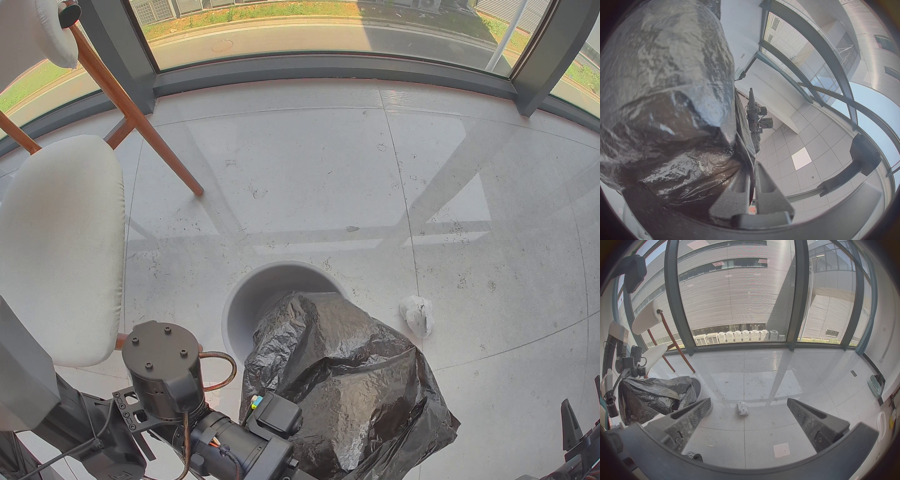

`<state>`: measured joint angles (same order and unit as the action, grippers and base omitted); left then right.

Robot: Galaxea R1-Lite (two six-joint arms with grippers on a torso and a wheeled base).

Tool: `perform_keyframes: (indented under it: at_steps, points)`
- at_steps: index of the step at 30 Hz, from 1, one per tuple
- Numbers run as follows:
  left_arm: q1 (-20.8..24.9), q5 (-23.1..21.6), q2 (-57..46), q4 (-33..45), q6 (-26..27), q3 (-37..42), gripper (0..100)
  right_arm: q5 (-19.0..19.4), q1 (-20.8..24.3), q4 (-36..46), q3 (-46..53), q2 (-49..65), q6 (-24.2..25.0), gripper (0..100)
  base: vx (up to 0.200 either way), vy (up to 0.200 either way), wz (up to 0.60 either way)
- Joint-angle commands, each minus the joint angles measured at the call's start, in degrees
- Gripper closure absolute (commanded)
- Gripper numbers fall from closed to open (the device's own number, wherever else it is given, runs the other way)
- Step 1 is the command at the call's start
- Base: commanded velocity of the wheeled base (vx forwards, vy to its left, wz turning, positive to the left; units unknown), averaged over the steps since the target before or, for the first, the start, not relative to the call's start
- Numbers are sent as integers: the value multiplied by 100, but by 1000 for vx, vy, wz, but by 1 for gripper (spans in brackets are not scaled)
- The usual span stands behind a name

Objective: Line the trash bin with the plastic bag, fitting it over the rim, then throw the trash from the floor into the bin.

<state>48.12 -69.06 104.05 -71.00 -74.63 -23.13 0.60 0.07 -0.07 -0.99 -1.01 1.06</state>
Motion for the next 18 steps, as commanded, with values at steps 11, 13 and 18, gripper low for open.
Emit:
perform_keyframes:
  at_steps: [11,13,18]
  points:
    - [-364,24,608,-740,-60,1,100,2,1,-1,99,75,-1,0,0,0,0]
    - [-505,15,705,-1004,-263,-34,100,2,-7,-1,99,57,-1,0,0,0,0]
    - [-786,15,924,-1795,-1124,-166,100,2,-7,-1,99,48,-1,0,0,0,0]
